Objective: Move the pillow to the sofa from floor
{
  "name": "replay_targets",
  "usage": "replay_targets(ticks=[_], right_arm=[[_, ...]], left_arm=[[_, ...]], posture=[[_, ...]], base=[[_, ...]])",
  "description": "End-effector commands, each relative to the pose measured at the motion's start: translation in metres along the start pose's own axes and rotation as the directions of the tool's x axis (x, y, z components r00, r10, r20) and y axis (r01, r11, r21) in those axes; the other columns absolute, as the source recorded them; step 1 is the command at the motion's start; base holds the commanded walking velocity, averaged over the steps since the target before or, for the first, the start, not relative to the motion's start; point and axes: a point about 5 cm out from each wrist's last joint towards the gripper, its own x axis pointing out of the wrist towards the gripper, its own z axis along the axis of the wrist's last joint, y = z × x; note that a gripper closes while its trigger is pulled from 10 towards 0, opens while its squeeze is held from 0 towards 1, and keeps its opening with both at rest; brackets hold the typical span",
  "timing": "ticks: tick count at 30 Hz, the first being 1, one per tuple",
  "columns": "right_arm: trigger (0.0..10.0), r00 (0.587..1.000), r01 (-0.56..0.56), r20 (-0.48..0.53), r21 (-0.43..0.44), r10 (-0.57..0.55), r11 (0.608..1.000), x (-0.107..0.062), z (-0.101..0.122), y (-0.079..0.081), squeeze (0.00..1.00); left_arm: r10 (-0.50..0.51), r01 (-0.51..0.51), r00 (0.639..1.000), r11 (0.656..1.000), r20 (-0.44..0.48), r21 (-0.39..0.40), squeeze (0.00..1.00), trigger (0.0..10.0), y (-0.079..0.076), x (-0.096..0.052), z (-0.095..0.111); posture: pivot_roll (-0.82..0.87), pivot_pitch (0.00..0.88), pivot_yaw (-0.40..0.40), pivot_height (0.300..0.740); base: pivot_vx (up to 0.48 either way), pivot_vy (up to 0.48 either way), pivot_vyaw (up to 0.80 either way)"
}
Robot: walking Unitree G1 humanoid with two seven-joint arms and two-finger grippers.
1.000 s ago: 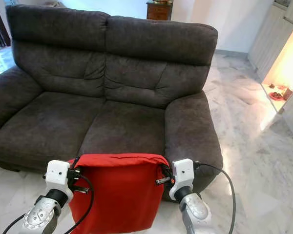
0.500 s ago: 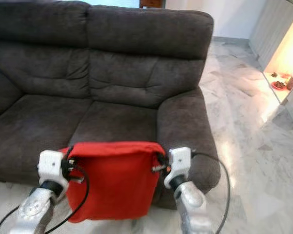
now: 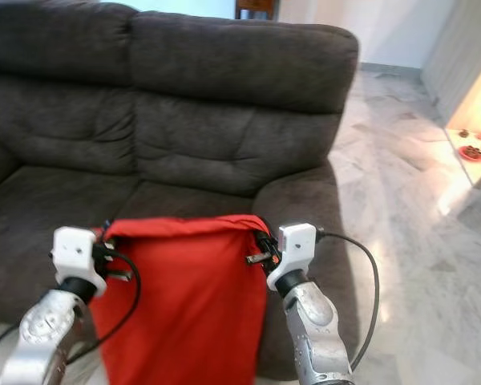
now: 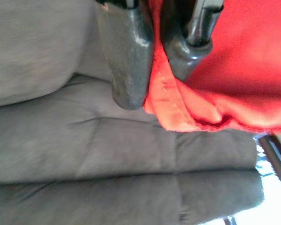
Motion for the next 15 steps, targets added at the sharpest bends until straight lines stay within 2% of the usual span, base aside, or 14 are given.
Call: replay_targets(ticks=[1, 6, 7, 9, 10, 11, 15], right_arm=[[10.0, 0.983, -0.036, 0.18, -0.028, 0.04, 0.999, 0.009, 0.044, 0.008, 0.0], [10.0, 0.951, -0.136, 0.273, -0.053, 0.146, 0.989, 0.013, 0.076, 0.027, 0.0], [10.0, 0.951, -0.136, 0.273, -0.053, 0.146, 0.989, 0.013, 0.076, 0.027, 0.0], [10.0, 0.919, -0.215, 0.31, -0.123, 0.243, 0.969, 0.015, 0.092, 0.043, 0.0], [10.0, 0.919, -0.215, 0.31, -0.123, 0.243, 0.969, 0.015, 0.092, 0.043, 0.0], [10.0, 0.889, -0.293, 0.316, -0.162, 0.331, 0.942, 0.014, 0.099, 0.058, 0.0], [10.0, 0.88, -0.324, 0.307, -0.167, 0.361, 0.931, 0.011, 0.1, 0.064, 0.0]], left_arm=[[0.086, -0.09, 0.982, 0.996, 0.168, 0.014, 0.0, 10.0, 0.023, 0.007, 0.041], [0.113, -0.131, 0.955, 0.99, 0.276, 0.049, 0.0, 10.0, 0.04, 0.014, 0.078], [0.113, -0.131, 0.955, 0.99, 0.276, 0.049, 0.0, 10.0, 0.04, 0.014, 0.078], [0.121, -0.156, 0.937, 0.984, 0.327, 0.081, 0.0, 10.0, 0.046, 0.017, 0.095], [0.121, -0.156, 0.937, 0.984, 0.327, 0.081, 0.0, 10.0, 0.046, 0.017, 0.095], [0.125, -0.164, 0.929, 0.983, 0.349, 0.085, 0.0, 10.0, 0.047, 0.018, 0.103], [0.121, -0.156, 0.934, 0.984, 0.338, 0.08, 0.0, 10.0, 0.045, 0.019, 0.103]], posture=[[0.15, 0.093, -0.027, 0.74], [0.15, 0.092, -0.029, 0.74], [0.15, 0.092, -0.029, 0.74], [0.15, 0.091, -0.03, 0.74], [0.15, 0.091, -0.03, 0.74], [0.15, 0.088, -0.032, 0.74], [0.15, 0.086, -0.034, 0.74]], base=[[0.439, 0.0, 0.0], [0.439, 0.0, 0.0], [0.439, 0.0, 0.0], [0.437, 0.0, 0.0], [0.439, 0.0, 0.0], [0.442, 0.0, 0.0], [0.44, 0.0, 0.0]])
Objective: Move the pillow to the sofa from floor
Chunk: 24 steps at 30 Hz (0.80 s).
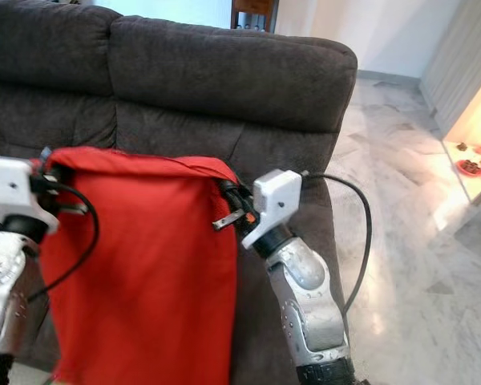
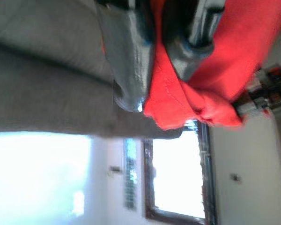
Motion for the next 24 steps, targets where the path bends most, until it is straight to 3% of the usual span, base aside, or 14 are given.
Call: replay_targets(ticks=[1, 4, 8, 12, 24], right_arm=[[10.0, 0.999, -0.008, 0.045, -0.015, 0.009, 1.0, 0.0, 0.012, 0.0, 0.0], [10.0, 0.994, 0.1, -0.048, 0.009, -0.099, 0.995, -0.012, -0.011, -0.017, 0.0], [10.0, 0.958, 0.19, -0.213, -0.018, -0.19, 0.982, -0.036, -0.046, -0.033, 0.0], [10.0, 0.943, 0.201, -0.265, -0.03, -0.202, 0.979, -0.046, -0.056, -0.035, 0.0], [10.0, 0.94, 0.187, -0.288, -0.016, -0.183, 0.982, -0.049, -0.063, -0.032, 0.0]], left_arm=[[0.003, -0.003, 0.996, 1.0, 0.092, -0.003, 0.0, 10.0, 0.001, 0.006, 0.022], [-0.126, 0.124, 0.991, 0.992, -0.055, -0.029, 0.0, 10.0, -0.016, -0.004, -0.006], [-0.327, 0.319, 0.926, 0.945, -0.191, -0.073, 0.0, 10.0, -0.046, -0.028, -0.034], [-0.347, 0.342, 0.914, 0.938, -0.209, -0.063, 0.0, 10.0, -0.053, -0.034, -0.041], [-0.365, 0.357, 0.903, 0.931, -0.226, -0.076, 0.0, 10.0, -0.053, -0.037, -0.044]], posture=[[0.15, 0.086, -0.034, 0.74], [0.15, 0.084, -0.036, 0.74], [0.14, 0.08, -0.039, 0.74], [0.14, 0.08, -0.039, 0.74], [0.14, 0.079, -0.037, 0.74]], base=[[0.439, 0.0, 0.0], [0.104, 0.0, 0.0], [0.0, 0.0, 0.0], [0.0, 0.0, 0.0], [0.0, 0.0, 0.0]])
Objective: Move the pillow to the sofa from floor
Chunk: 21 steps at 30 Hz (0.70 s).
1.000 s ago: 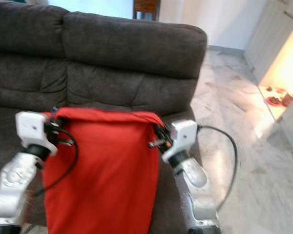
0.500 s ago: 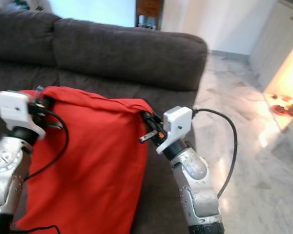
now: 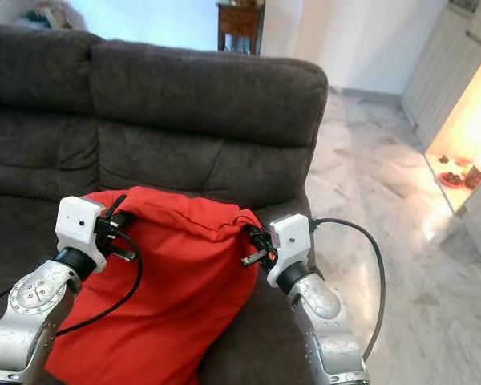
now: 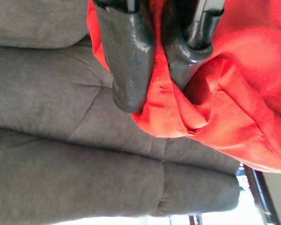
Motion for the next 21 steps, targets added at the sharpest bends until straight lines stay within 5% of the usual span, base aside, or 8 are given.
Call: replay_targets(ticks=[1, 15, 21], right_arm=[[10.0, 0.999, -0.012, 0.031, -0.017, 0.012, 1.0, 0.002, 0.004, 0.001, 0.0], [10.0, 0.988, -0.042, 0.148, -0.063, 0.051, 0.997, 0.014, 0.032, 0.007, 0.0], [10.0, 0.989, -0.055, 0.131, -0.096, 0.067, 0.994, 0.014, 0.029, 0.009, 0.0]], left_arm=[[-0.03, 0.03, 1.0, 1.0, 0.008, 0.008, 0.0, 10.0, -0.002, 0.0, 0.002], [0.06, -0.062, 0.997, 0.998, 0.053, 0.028, 0.0, 10.0, 0.012, 0.0, 0.011], [0.077, -0.079, 0.996, 0.996, 0.05, 0.037, 0.0, 10.0, 0.016, -0.002, 0.01]], posture=[[0.14, 0.081, -0.038, 0.74], [0.15, 0.085, -0.045, 0.74], [0.15, 0.087, -0.048, 0.74]], base=[[0.0, 0.0, 0.0], [0.0, 0.0, 0.0], [0.0, 0.0, 0.76]])
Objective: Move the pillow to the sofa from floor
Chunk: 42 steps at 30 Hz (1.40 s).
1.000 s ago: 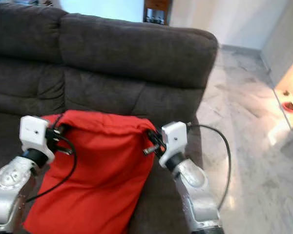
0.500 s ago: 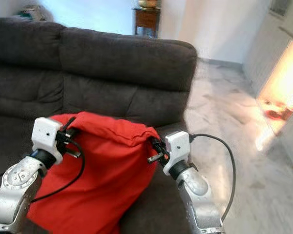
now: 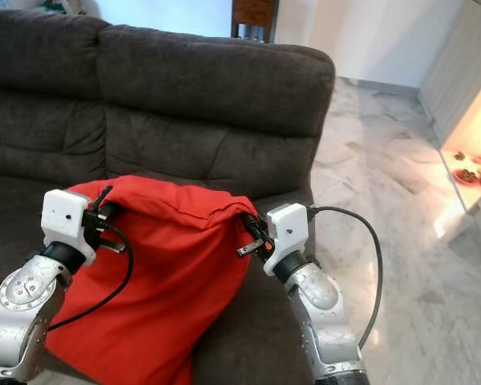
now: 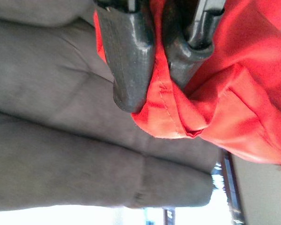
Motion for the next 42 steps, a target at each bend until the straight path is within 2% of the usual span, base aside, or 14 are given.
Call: replay_targets(ticks=[1, 6, 19, 23, 28, 29, 30, 31, 32, 33, 42], right_arm=[[10.0, 0.999, -0.024, 0.046, -0.029, 0.026, 0.999, 0.004, 0.01, 0.004, 0.0], [10.0, 0.998, -0.034, 0.052, -0.024, 0.035, 0.999, 0.006, 0.01, 0.006, 0.0], [10.0, 0.998, -0.035, 0.051, -0.014, 0.036, 0.999, 0.009, 0.01, 0.007, 0.0], [10.0, 0.998, -0.027, 0.054, -0.019, 0.028, 0.999, 0.013, 0.011, 0.007, 0.0], [10.0, 1.0, -0.011, 0.013, -0.045, 0.011, 0.999, 0.023, 0.007, 0.006, 0.0], [10.0, 0.999, -0.033, -0.005, -0.066, 0.033, 0.997, 0.026, 0.005, 0.01, 0.0], [10.0, 0.999, -0.033, -0.005, -0.066, 0.033, 0.997, 0.026, 0.005, 0.01, 0.0], [10.0, 0.999, -0.053, -0.015, -0.074, 0.052, 0.996, 0.027, 0.004, 0.012, 0.0], [10.0, 0.997, -0.066, -0.032, -0.077, 0.063, 0.995, 0.028, 0.003, 0.014, 0.17], [10.0, 0.995, -0.085, -0.05, -0.076, 0.082, 0.993, 0.03, 0.001, 0.017, 1.0], [10.0, 0.989, -0.151, -0.02, -0.086, 0.15, 0.985, 0.035, 0.005, 0.028, 1.0]], left_arm=[[0.008, -0.008, 1.0, 1.0, 0.01, 0.006, 0.0, 10.0, 0.002, -0.002, 0.001], [0.014, -0.014, 1.0, 1.0, 0.01, 0.011, 0.0, 10.0, 0.003, -0.001, 0.001], [0.043, -0.043, 0.999, 0.999, 0.003, 0.03, 0.0, 10.0, 0.009, -0.002, -0.001], [0.049, -0.049, 0.999, 0.998, 0.004, 0.039, 0.0, 10.0, 0.012, -0.001, -0.001], [0.047, -0.047, 0.999, 0.998, 0.0, 0.045, 0.0, 10.0, 0.013, 0.0, -0.002], [0.034, -0.034, 0.999, 0.999, -0.004, 0.043, 0.2, 10.0, 0.011, 0.0, -0.002], [0.034, -0.034, 0.999, 0.999, -0.004, 0.043, 0.2, 10.0, 0.011, 0.0, -0.002], [0.025, -0.024, 1.0, 0.999, -0.006, 0.043, 0.66, 10.0, 0.01, 0.0, -0.003], [0.013, -0.013, 1.0, 0.999, -0.009, 0.042, 0.92, 10.0, 0.008, 0.0, -0.003], [-0.002, 0.003, 1.0, 0.999, -0.012, 0.041, 1.0, 10.0, 0.005, -0.001, -0.003], [-0.026, 0.027, 1.0, 0.999, -0.015, 0.039, 1.0, 10.0, -0.002, 0.0, -0.005]], posture=[[0.15, 0.087, -0.047, 0.74], [0.15, 0.087, -0.048, 0.74], [0.15, 0.088, -0.048, 0.74], [0.15, 0.087, -0.048, 0.74], [0.15, 0.088, -0.047, 0.74], [0.15, 0.089, -0.048, 0.74], [0.15, 0.089, -0.048, 0.74], [0.15, 0.089, -0.048, 0.74], [0.15, 0.089, -0.048, 0.74], [0.16, 0.092, -0.049, 0.74], [0.16, 0.095, -0.05, 0.74]], base=[[0.0, 0.0, 0.78], [0.0, 0.0, 0.72], [0.0, 0.0, 0.0], [0.0, 0.0, 0.0], [0.0, 0.0, 0.0], [0.0, 0.0, 0.0], [0.0, 0.0, 0.0], [0.0, 0.0, 0.0], [0.0, 0.0, 0.0], [0.0, 0.0, 0.0], [0.0, 0.0, 0.0]])
